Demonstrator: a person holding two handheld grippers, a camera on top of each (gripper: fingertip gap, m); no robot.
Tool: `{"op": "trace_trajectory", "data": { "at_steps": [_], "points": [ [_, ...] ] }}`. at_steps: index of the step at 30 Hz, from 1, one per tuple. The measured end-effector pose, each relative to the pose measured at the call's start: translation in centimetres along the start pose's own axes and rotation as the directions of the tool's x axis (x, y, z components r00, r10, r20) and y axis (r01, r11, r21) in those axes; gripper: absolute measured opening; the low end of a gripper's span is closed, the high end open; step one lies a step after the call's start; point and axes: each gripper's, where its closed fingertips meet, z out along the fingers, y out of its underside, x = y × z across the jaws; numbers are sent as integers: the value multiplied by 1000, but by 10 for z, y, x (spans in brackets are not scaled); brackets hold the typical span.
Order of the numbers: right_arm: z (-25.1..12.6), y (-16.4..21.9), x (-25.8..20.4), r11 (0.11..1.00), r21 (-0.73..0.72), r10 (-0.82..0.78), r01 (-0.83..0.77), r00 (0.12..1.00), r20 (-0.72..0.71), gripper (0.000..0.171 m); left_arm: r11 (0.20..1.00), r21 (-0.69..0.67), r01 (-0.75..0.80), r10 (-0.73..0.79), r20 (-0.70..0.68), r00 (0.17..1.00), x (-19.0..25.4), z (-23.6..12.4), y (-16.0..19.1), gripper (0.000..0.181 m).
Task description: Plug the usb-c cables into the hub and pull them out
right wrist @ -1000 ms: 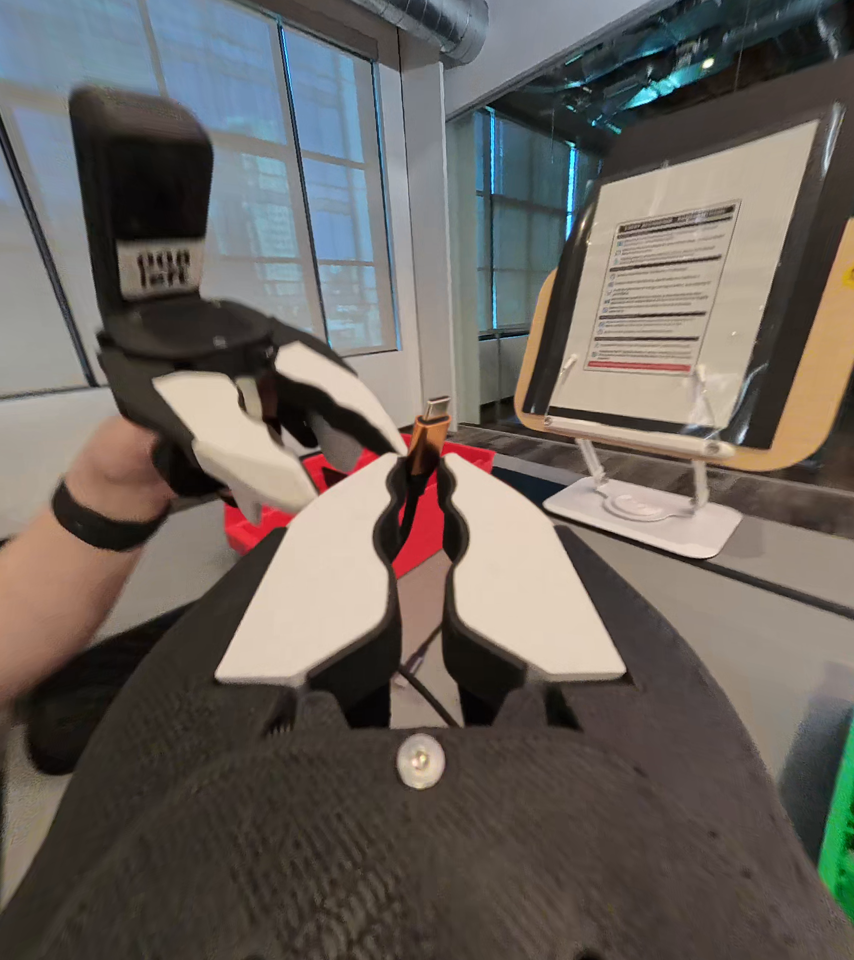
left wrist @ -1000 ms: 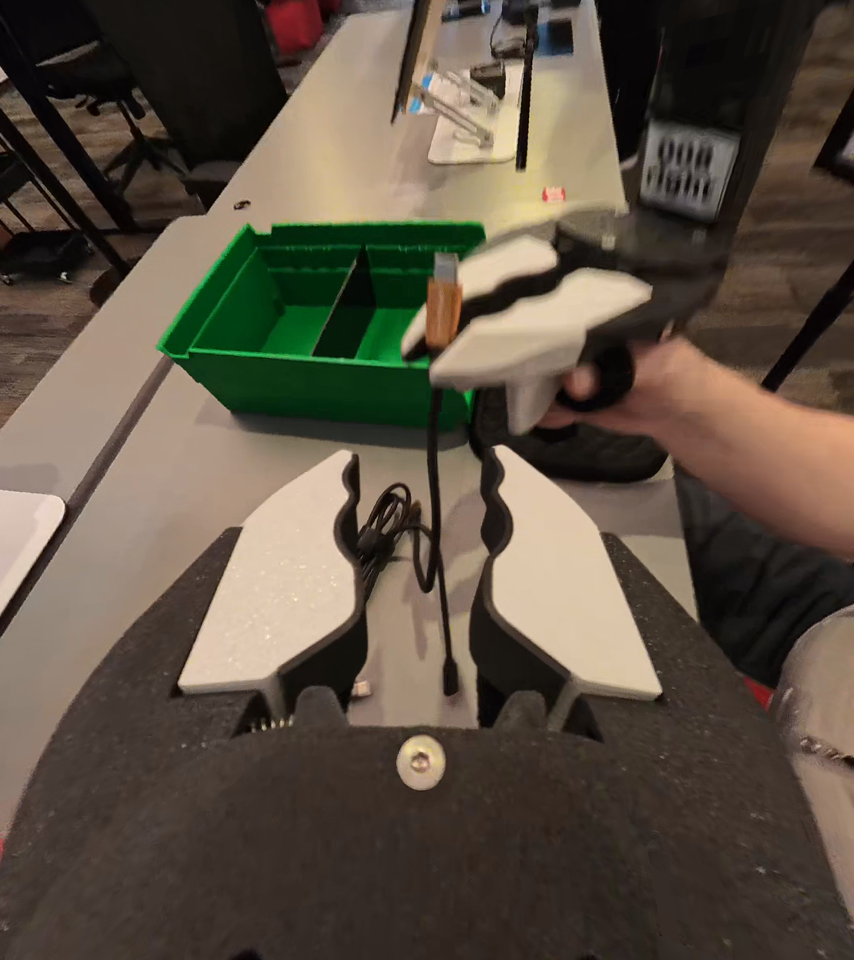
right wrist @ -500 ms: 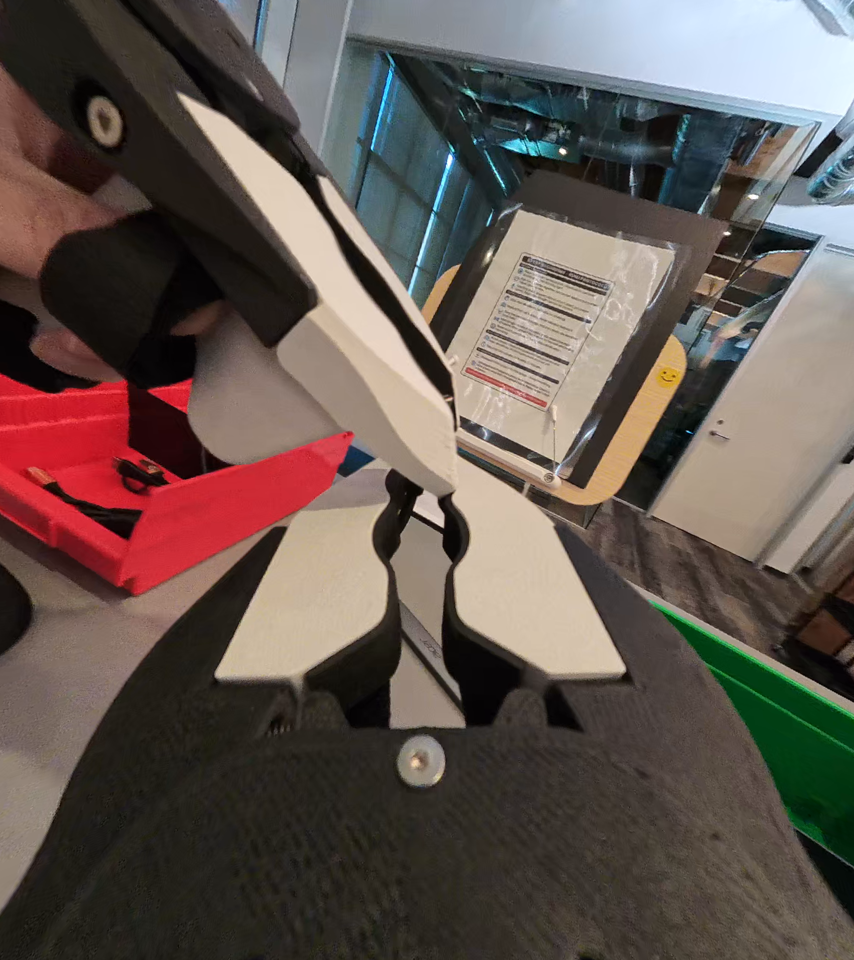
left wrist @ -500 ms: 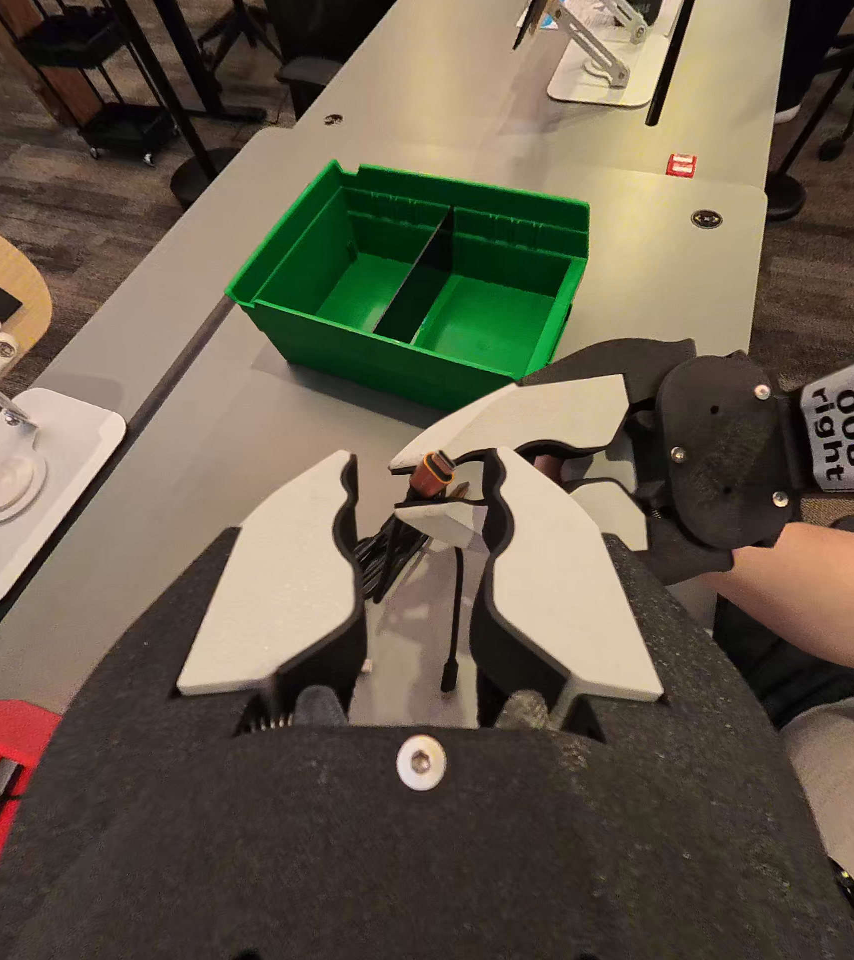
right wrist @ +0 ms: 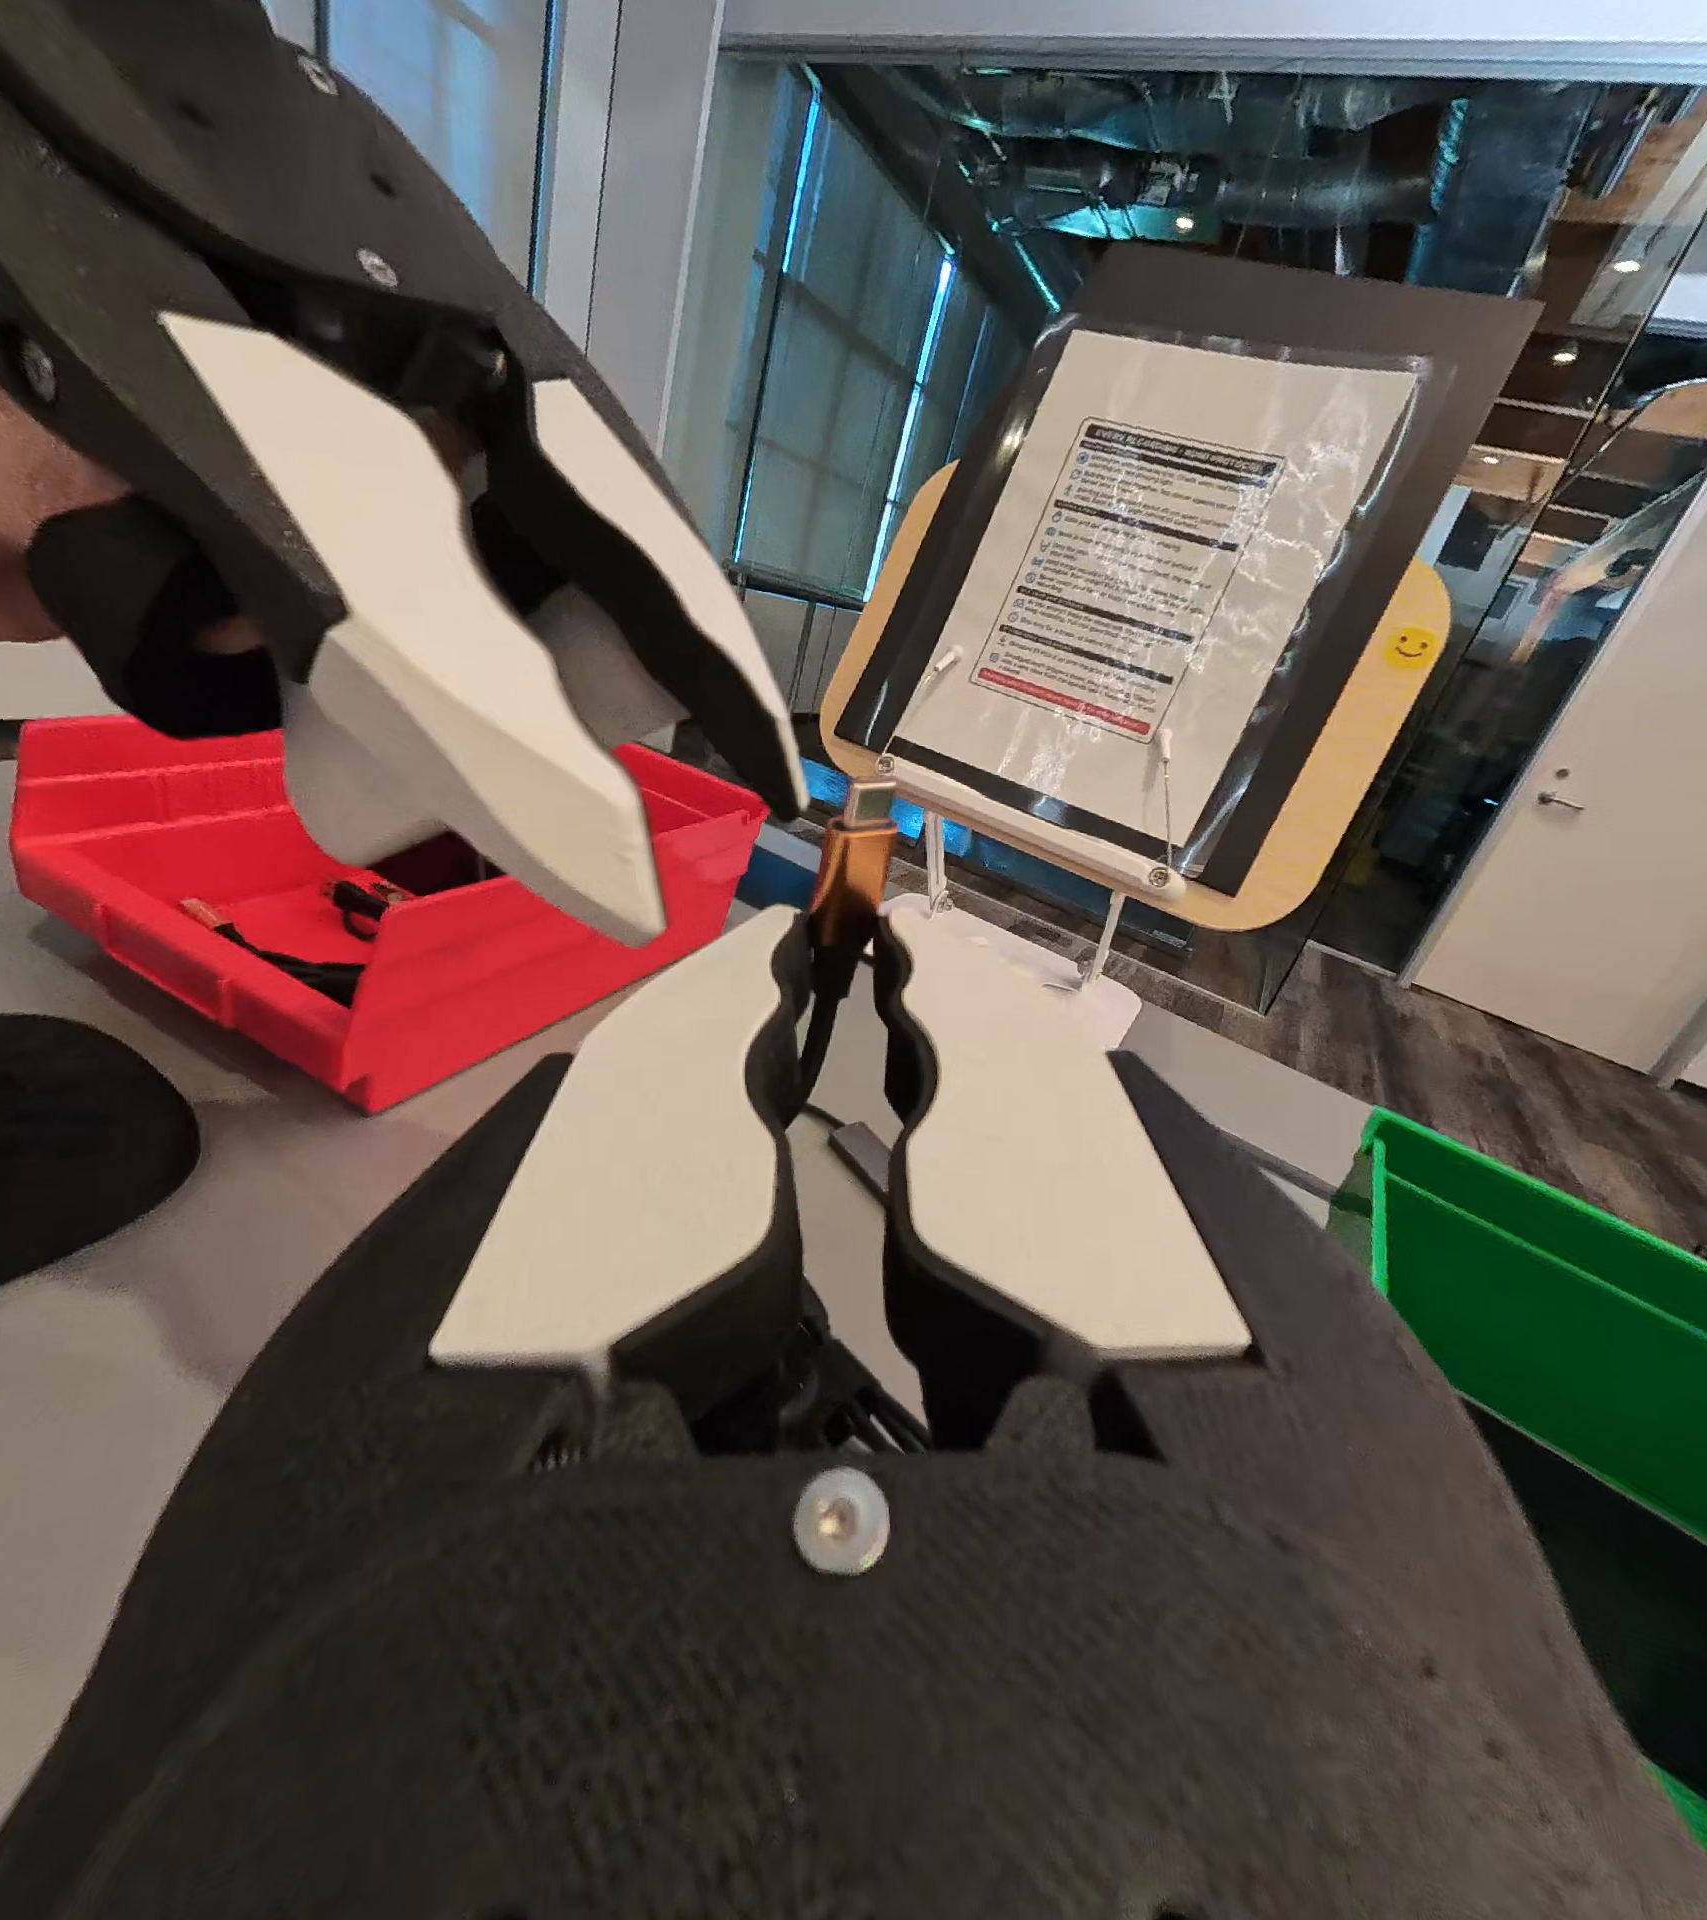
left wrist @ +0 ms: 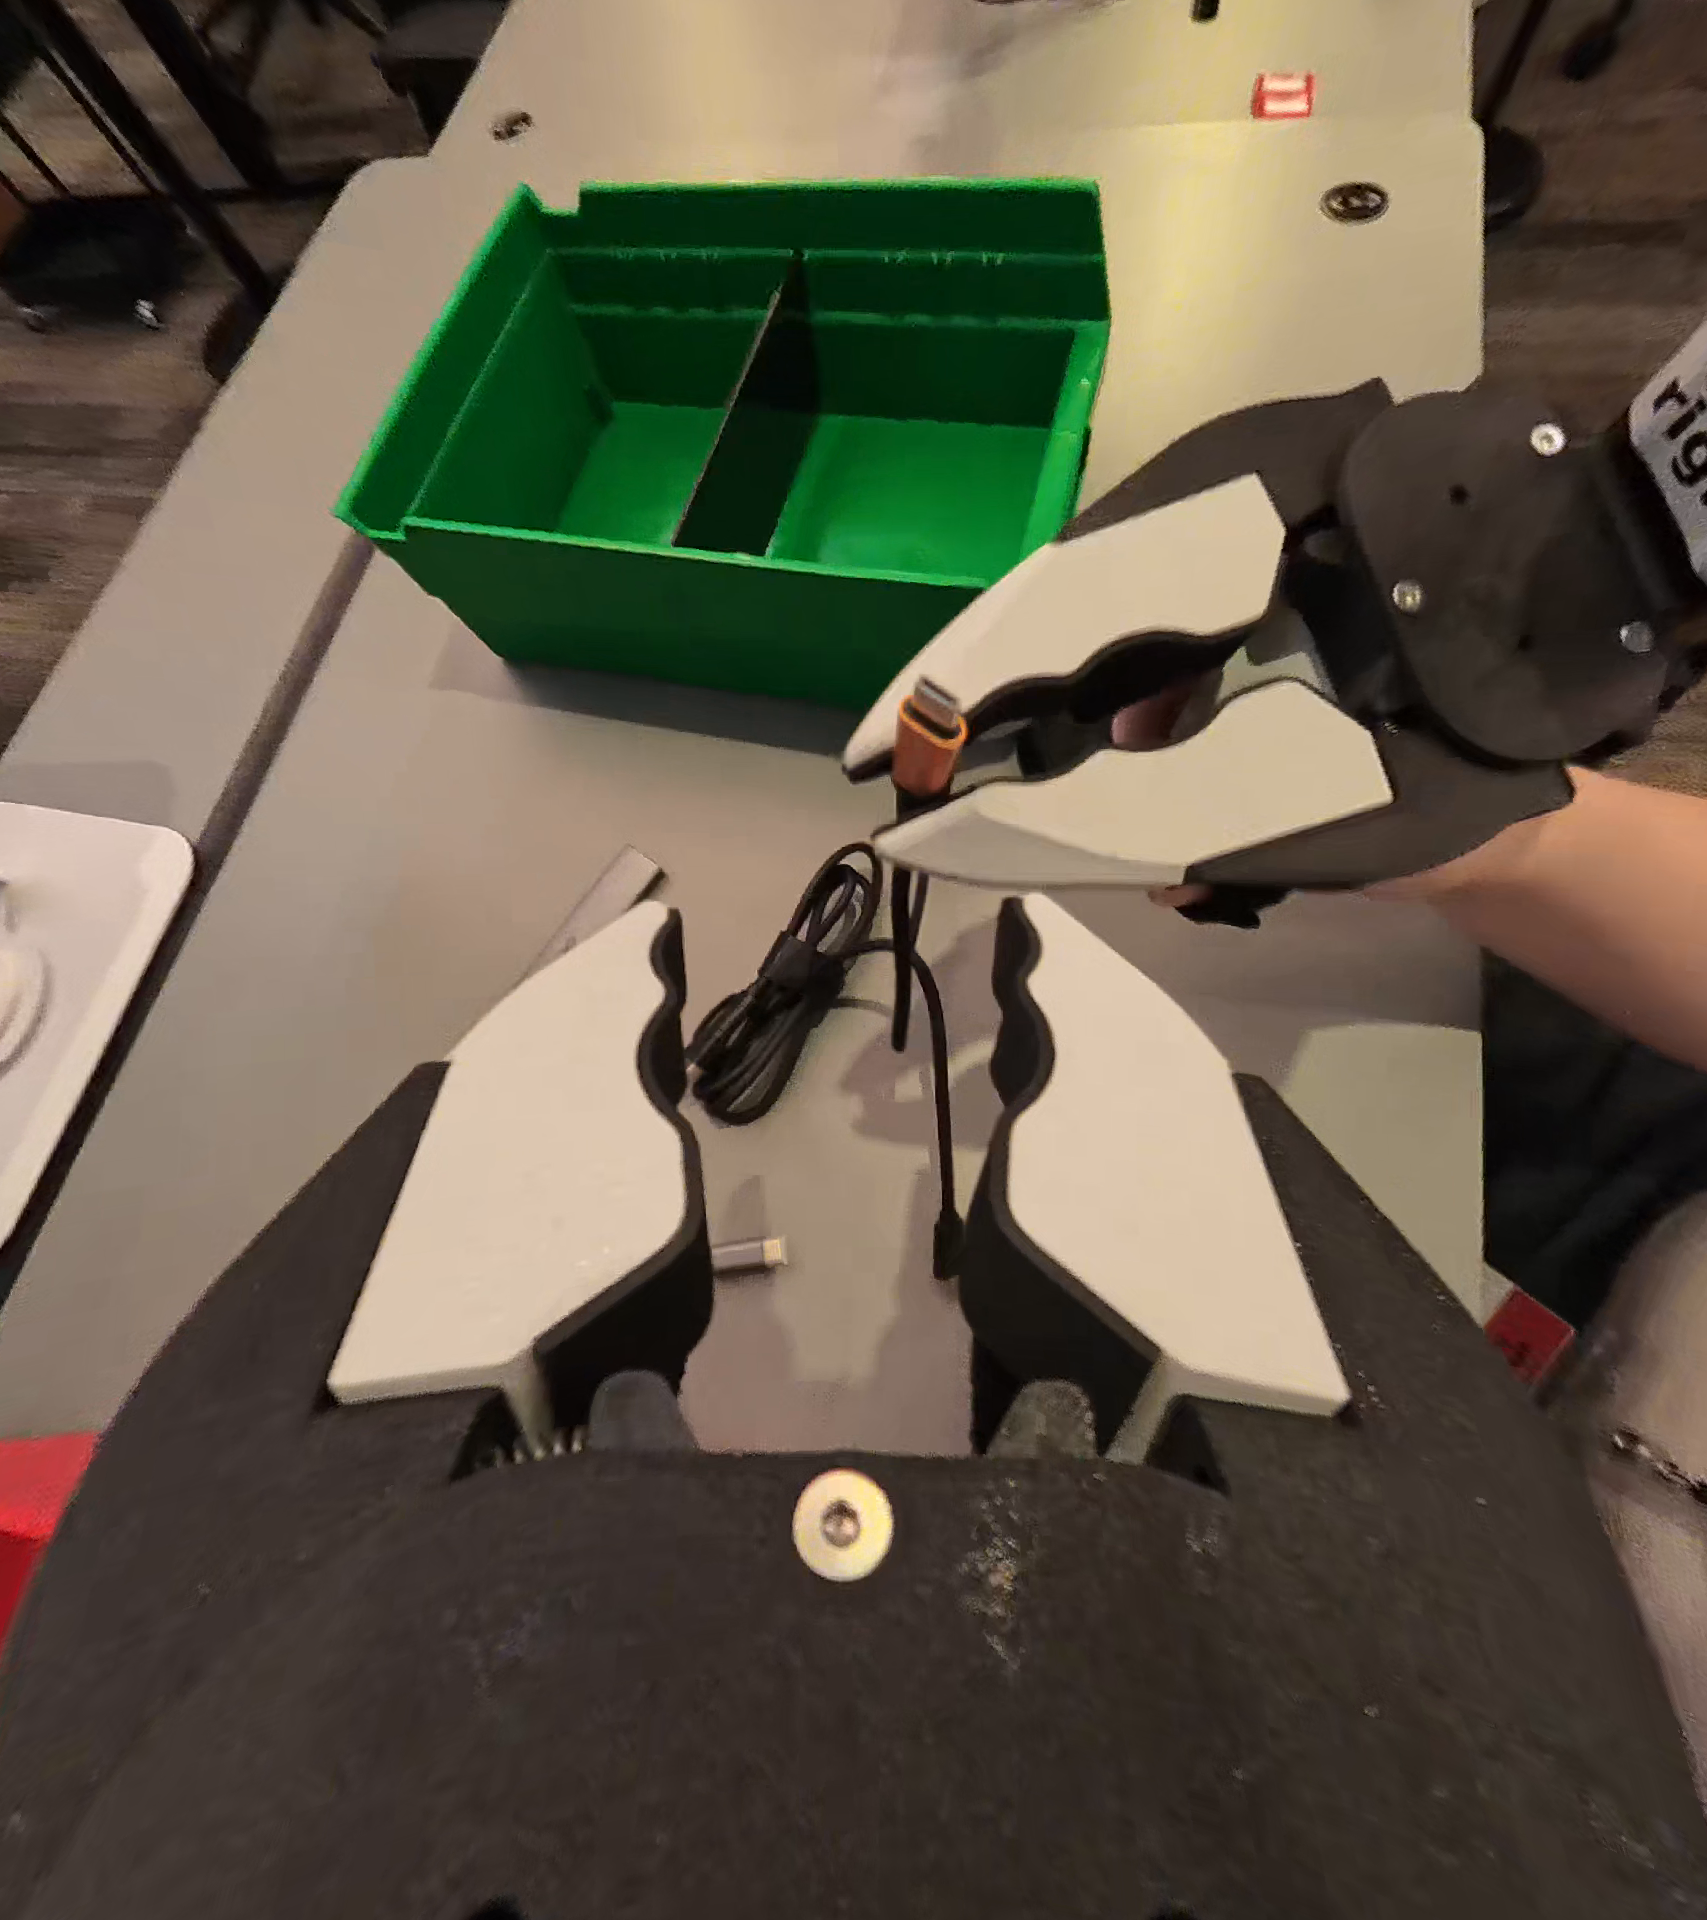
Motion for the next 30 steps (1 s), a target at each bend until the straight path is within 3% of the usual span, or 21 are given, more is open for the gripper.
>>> {"op": "trace_trajectory", "data": {
  "at_steps": [3, 8, 12, 15, 17, 26, 30],
  "points": [
    [1, 1, -5, 998, 0, -57, 57, 998, -1, 12, 998, 59, 37, -34, -44, 998, 14, 0, -12, 51],
    [4, -3, -9, 985, 2, -175, 175, 983, -64, 12, 983, 27, 181, -179, -55, 982, 13, 6, -16, 46],
    [7, -1, -7, 958, -43, -285, 282, 948, -140, 12, 969, -7, 245, -244, -109, 963, 16, 16, -11, 20],
    [11, 5, -6, 948, -86, -316, 305, 935, -162, 13, 968, -22, 249, -250, -106, 962, 13, 19, -6, 19],
    [13, 6, -7, 952, -74, -304, 296, 939, -159, 17, 969, -25, 244, -245, -130, 961, 13, 19, -6, 8],
    [-3, 2, -16, 966, -27, -256, 256, 967, -7, 26, 969, 77, 235, -224, -129, 966, -15, -11, -20, 7],
    [-29, -43, -24, 980, 111, -183, 166, 969, 166, 31, 962, 122, 244, -212, -229, 950, -10, -36, -33, 7]
  ]
}}
